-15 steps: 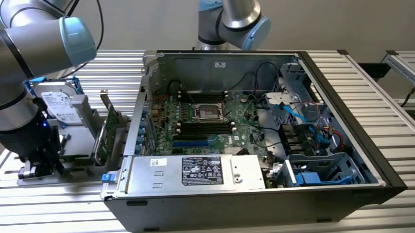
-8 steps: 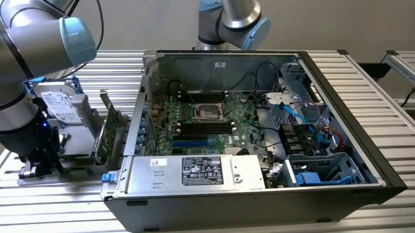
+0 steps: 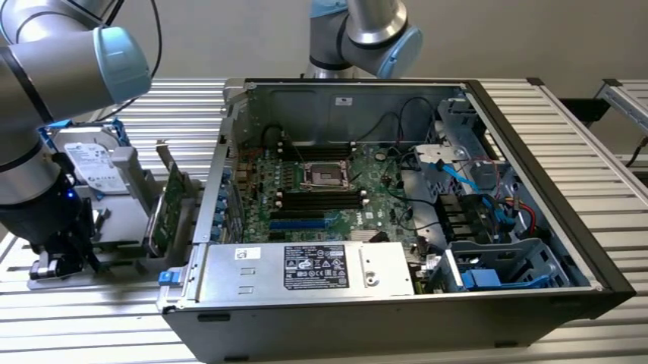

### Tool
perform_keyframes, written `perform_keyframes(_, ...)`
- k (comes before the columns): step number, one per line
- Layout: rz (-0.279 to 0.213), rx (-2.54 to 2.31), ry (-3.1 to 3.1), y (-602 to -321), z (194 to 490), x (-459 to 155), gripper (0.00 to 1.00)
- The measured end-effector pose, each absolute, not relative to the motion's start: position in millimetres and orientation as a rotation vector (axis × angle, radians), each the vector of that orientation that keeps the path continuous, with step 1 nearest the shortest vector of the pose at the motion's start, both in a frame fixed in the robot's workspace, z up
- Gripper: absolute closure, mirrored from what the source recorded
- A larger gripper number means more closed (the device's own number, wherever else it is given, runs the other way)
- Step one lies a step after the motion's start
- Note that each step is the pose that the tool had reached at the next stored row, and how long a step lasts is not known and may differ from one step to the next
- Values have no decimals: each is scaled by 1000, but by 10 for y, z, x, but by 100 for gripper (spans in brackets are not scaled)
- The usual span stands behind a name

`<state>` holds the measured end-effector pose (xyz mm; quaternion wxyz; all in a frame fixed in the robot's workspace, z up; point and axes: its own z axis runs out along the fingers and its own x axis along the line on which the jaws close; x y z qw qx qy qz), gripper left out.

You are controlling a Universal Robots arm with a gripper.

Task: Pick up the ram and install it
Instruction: 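Pick up the ram and move it above insertion slot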

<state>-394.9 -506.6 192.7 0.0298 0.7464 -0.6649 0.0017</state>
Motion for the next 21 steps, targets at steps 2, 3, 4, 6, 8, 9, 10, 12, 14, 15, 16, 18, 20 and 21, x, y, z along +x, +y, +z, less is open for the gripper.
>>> perform_keyframes(2,5,2295,-2057,-5066,1928,-3942,86)
perform_keyframes(3,5,2290,-2062,-5066,1928,-3940,86)
perform_keyframes(4,5,2288,-2064,-5066,1928,-3939,86)
perform_keyframes(6,4,2287,-2065,-5067,1928,-3938,86)
perform_keyframes(8,5,2287,-2066,-5066,1929,-3937,86)
perform_keyframes(9,5,2287,-2066,-5066,1932,-3936,86)
perform_keyframes(10,4,2287,-2066,-5066,1938,-3936,86)
perform_keyframes(12,4,2287,-2066,-5066,1954,-3937,86)
perform_keyframes(14,4,2287,-2066,-5066,1976,-3937,86)
perform_keyframes(15,4,2287,-2066,-5066,1988,-3937,86)
perform_keyframes(16,4,2287,-2066,-5066,2001,-3937,86)
perform_keyframes(18,4,2287,-2065,-5065,2032,-3936,86)
perform_keyframes(20,5,2287,-2066,-5064,2071,-3937,86)
perform_keyframes(21,4,2287,-2066,-5063,2094,-3937,86)
